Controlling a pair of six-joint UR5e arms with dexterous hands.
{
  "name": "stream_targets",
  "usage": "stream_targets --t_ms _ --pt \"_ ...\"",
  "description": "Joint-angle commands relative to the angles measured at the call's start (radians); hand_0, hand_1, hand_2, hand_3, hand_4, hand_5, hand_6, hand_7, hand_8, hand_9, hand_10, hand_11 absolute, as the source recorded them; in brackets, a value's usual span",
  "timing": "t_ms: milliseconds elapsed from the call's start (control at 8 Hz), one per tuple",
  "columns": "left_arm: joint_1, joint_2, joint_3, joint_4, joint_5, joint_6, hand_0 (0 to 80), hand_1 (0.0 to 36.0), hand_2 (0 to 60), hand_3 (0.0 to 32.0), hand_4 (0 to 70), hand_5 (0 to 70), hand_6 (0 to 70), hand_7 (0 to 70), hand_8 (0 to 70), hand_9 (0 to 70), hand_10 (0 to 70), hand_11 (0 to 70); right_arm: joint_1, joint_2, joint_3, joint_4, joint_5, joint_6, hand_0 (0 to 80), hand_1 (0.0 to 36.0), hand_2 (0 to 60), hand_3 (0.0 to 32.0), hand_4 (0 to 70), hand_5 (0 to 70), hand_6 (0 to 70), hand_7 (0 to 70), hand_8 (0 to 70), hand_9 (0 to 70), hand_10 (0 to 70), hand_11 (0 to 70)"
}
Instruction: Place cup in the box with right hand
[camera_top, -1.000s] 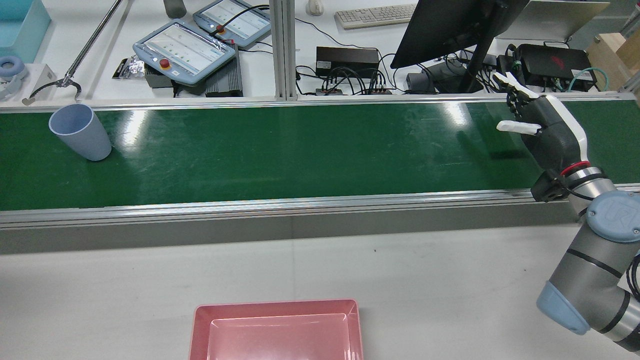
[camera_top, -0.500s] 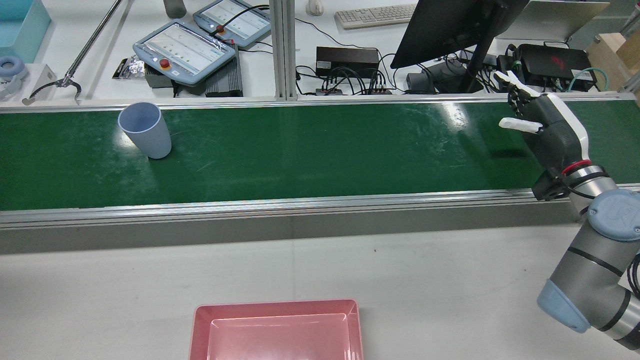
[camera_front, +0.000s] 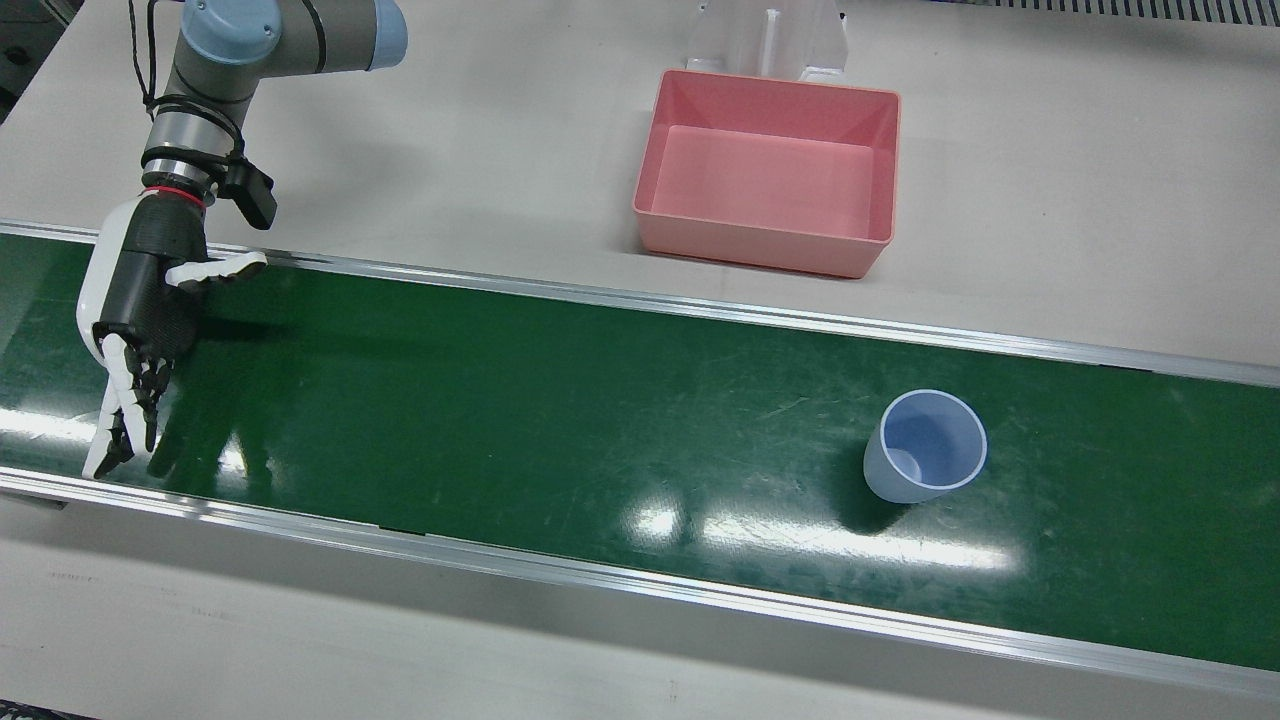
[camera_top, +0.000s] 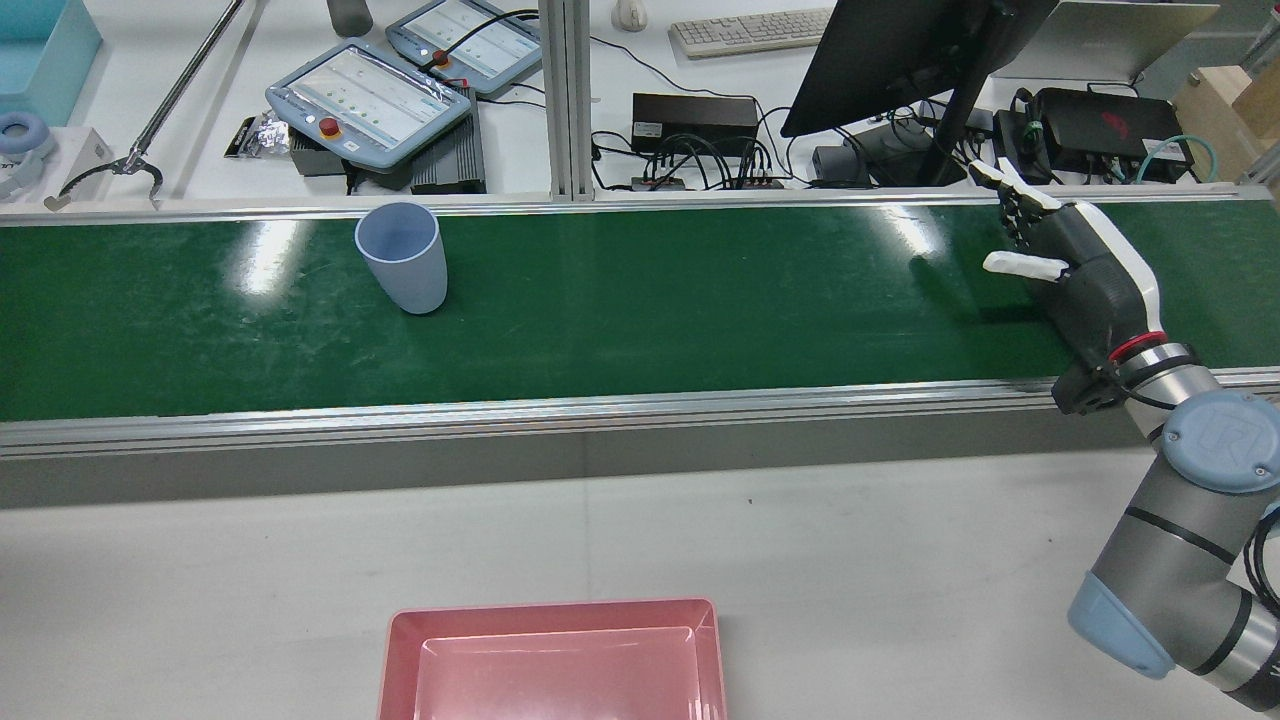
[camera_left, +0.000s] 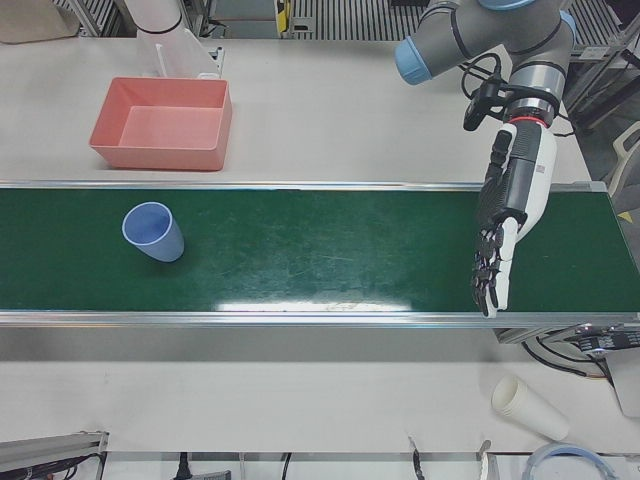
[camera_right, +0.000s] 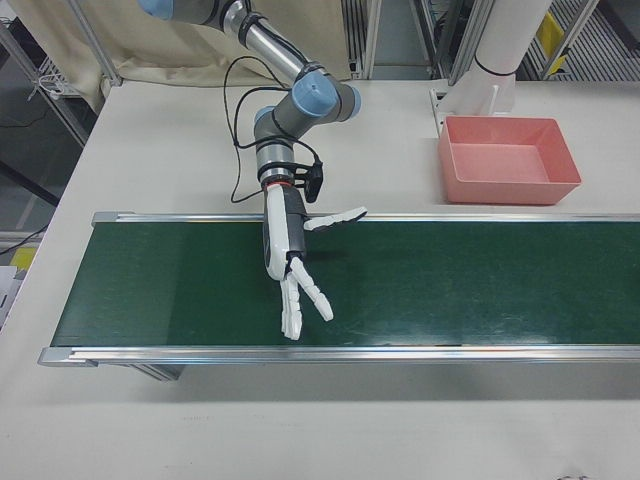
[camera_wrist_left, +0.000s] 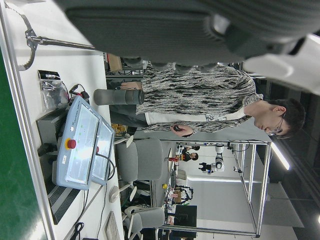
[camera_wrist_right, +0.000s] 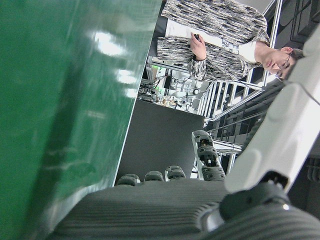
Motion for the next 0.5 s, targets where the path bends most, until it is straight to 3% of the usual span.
stream_targets --t_ms 0,375 --pt "0.000 0.000 0.000 0.001 0.000 0.001 0.0 0.0 0.0 0.0 0.0 0.0 0.0 0.0 0.0 0.0 0.0 0.0 0.002 -0.002 -0.003 0.000 0.000 -0.001 44.1 8.5 0.0 0.0 0.0 3.2 2.3 4.9 0.5 0.2 0.0 0.2" --pt "0.000 0.000 0.000 -0.001 0.000 -0.001 0.0 0.0 0.0 0.0 0.0 0.0 0.0 0.0 0.0 0.0 0.0 0.0 -0.003 0.000 -0.008 -0.002 0.000 -0.021 43.8 8.5 0.0 0.0 0.0 3.0 2.6 5.8 0.3 0.3 0.0 0.9"
